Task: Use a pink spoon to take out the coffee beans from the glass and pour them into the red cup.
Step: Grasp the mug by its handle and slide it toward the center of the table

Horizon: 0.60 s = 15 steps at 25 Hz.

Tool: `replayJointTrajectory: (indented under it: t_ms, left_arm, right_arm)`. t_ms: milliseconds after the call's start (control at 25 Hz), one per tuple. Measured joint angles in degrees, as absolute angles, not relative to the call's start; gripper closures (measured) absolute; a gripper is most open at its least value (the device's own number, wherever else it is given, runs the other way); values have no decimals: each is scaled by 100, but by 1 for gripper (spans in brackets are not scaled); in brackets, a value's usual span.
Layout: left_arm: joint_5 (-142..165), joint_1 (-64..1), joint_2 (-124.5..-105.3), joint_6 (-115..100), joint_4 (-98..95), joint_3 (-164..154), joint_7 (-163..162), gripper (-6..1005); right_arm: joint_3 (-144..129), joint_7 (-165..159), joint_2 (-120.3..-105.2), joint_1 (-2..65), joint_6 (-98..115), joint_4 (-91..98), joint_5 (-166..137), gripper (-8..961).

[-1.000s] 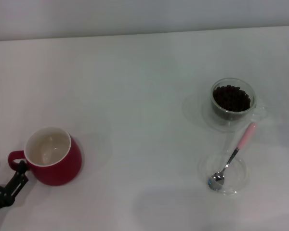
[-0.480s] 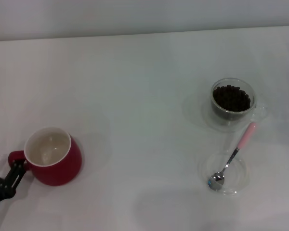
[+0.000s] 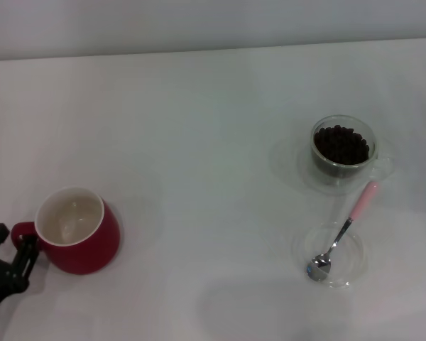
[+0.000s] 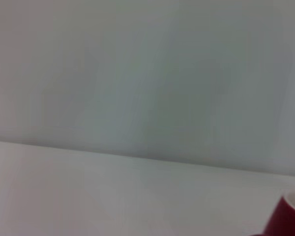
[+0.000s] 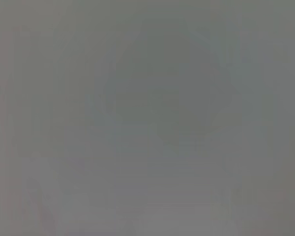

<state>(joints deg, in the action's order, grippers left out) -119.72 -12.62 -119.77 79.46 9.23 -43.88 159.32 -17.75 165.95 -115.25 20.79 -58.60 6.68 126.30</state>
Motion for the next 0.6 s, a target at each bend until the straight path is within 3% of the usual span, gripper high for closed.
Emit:
replayJointTrajectory:
  t_ms: [600]
  left_arm:
    - [-11787, -1319, -11965, 8022, 926, -4416, 15917, 670]
  right_arm:
    - [-1775, 16574, -11531, 2072, -5806, 647, 12632, 97]
